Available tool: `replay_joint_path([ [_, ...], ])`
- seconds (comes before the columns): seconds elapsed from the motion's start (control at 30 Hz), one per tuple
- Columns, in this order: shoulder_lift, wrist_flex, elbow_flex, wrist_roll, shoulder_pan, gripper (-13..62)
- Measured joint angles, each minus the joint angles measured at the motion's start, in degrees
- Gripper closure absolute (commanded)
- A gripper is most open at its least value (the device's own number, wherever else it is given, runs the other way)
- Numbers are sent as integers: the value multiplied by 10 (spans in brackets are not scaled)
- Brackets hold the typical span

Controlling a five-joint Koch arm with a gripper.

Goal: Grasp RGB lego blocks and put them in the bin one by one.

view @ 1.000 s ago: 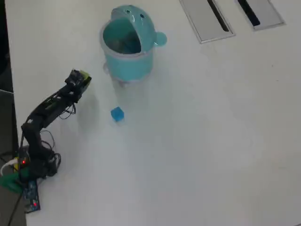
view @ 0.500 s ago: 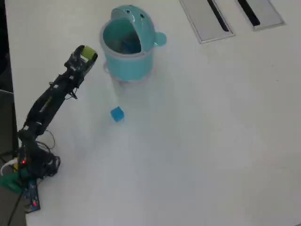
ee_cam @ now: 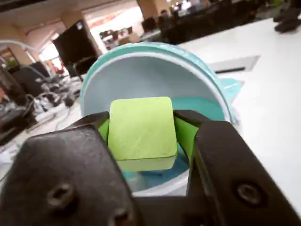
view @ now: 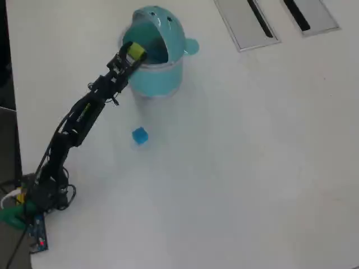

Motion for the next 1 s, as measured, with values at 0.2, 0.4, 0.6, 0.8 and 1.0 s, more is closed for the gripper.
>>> replay_joint_path([
  [0.2, -36, -18, -2, 2, 3, 370],
  [0.4, -69, -25, -45, 0, 1, 369],
  [0.6, -103, -26, -101, -2, -8, 368],
  [0.8, -123, -26, -132, -33, -22, 317],
  [1.0, -152, -29, -156, -54, -40, 231],
])
